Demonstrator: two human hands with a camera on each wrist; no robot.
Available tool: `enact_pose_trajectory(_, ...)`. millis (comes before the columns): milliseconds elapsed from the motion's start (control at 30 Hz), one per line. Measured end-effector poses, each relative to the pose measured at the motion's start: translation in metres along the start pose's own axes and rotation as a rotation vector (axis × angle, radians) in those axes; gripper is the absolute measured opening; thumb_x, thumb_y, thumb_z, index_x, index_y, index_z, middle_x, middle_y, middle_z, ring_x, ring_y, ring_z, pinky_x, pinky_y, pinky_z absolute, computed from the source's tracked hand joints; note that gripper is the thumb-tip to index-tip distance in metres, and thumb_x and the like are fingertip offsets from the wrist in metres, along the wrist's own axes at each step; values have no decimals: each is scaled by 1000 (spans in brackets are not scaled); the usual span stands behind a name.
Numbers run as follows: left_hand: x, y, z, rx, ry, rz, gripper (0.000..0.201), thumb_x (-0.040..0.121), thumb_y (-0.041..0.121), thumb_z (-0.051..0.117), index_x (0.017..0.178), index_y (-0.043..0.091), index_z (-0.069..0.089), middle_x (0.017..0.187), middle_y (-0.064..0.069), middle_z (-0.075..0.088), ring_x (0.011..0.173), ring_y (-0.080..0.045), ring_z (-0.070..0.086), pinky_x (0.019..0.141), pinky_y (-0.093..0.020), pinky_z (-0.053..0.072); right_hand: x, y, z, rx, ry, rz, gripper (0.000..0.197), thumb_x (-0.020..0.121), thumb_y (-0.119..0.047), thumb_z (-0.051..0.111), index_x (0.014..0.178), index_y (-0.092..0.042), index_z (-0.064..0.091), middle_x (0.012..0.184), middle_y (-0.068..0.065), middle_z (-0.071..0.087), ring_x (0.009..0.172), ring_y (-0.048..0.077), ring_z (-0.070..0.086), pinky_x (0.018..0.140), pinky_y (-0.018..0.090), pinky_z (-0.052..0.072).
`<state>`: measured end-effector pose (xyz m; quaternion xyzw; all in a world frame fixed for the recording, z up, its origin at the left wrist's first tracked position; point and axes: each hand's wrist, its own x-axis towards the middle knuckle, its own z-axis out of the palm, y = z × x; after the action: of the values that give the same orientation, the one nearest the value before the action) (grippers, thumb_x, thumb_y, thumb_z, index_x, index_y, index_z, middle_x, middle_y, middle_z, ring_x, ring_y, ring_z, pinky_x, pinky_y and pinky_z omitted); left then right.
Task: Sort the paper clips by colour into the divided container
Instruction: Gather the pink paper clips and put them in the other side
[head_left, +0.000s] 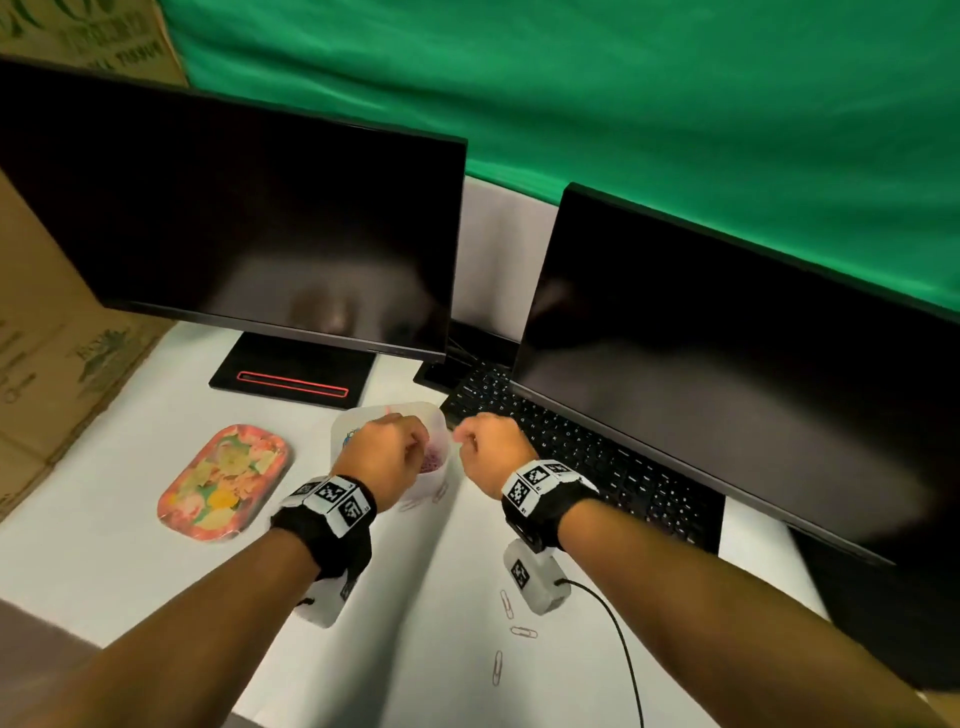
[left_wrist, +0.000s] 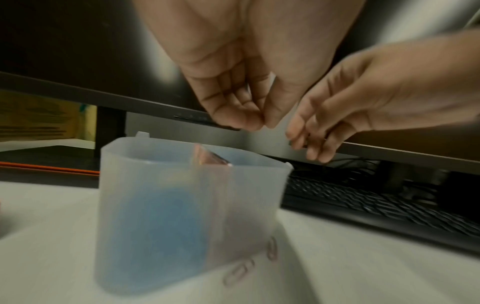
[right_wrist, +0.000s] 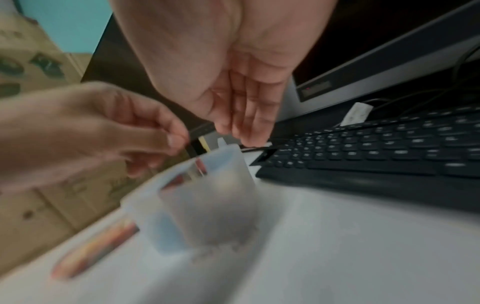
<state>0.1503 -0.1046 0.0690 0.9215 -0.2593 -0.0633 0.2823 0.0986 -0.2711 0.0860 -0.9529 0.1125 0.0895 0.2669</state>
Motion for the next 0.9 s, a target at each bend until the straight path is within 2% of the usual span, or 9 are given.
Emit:
enact_pose_trajectory(67, -23, 2, 9, 63, -86, 98, 15, 85, 17, 54, 89, 22, 68, 92, -2, 68, 85, -24, 64, 73, -31, 51, -18, 17, 9, -212, -143, -41, 38, 89, -9, 44, 115, -26, 66, 123, 2, 61, 110, 27, 61, 95, 37, 51)
enact_pose_trajectory(133, -46, 0, 25, 188, -245, 109, 27, 89, 21, 47, 108, 23, 65, 113, -3, 65, 102, -24, 63, 85, -33, 51, -30, 29, 30, -352, -301, -161, 50, 86, -2, 44, 130, -23, 56, 139, 0, 50, 124, 26, 51, 104, 40, 44)
enact_pose_trajectory(233, -67, -9, 49, 339, -487, 20, 56, 90, 18, 46, 144, 17, 34, 152, -6, 32, 136, -23, 38, 107, -36, 39, -33, 36, 58, -461, -373, -322, 68, 81, 0, 50, 145, -16, 33, 157, 1, 24, 140, 26, 30, 110, 42, 34)
enact_pose_trajectory(300, -73, -8, 58, 414, -568, 40, 70, 88, 15, 48, 150, 11, 17, 159, -9, 11, 145, -25, 21, 113, -36, 32, -31, 38, 67, -490, -386, -314, 76, 83, -3, 51, 150, -16, 19, 160, 1, 13, 145, 24, 19, 113, 43, 28)
enact_pose_trajectory(367, -77, -7, 63, 477, -601, 61, 75, 87, 14, 47, 151, 7, 9, 161, -11, 3, 148, -24, 9, 117, -35, 25, -30, 40, 72, -528, -407, -297, 78, 85, -5, 50, 152, -18, 11, 161, 0, 8, 147, 21, 12, 116, 45, 24)
enact_pose_trajectory(567, -77, -11, 68, 466, -469, 99, 66, 86, 16, 47, 148, 15, 24, 155, -5, 27, 141, -23, 28, 111, -34, 33, -38, 50, 75, -590, -373, -357, 77, 84, -5, 51, 151, -16, 14, 159, 1, 16, 144, 23, 20, 112, 43, 29)
enact_pose_trajectory(633, -74, -13, 68, 457, -425, 26, 69, 85, 16, 49, 148, 15, 22, 155, -6, 24, 142, -23, 25, 111, -35, 32, -41, 52, 74, -596, -337, -375, 77, 83, -5, 53, 150, -15, 16, 155, 3, 25, 138, 26, 29, 108, 41, 33)
enact_pose_trajectory(767, -72, -11, 73, 473, -489, -12, 73, 84, 14, 51, 149, 11, 18, 158, -7, 17, 145, -23, 18, 114, -36, 28, -35, 47, 77, -629, -269, -325, 76, 80, -7, 53, 148, -13, 20, 137, 9, 40, 118, 31, 44, 90, 41, 40)
enact_pose_trajectory(900, -74, -10, 75, 475, -483, 60, 63, 83, 10, 55, 143, 16, 35, 144, -4, 41, 129, -24, 42, 104, -34, 40, -25, 39, 81, -615, -261, -289, 70, 80, -9, 56, 144, -13, 28, 133, 11, 38, 118, 31, 42, 92, 42, 39)
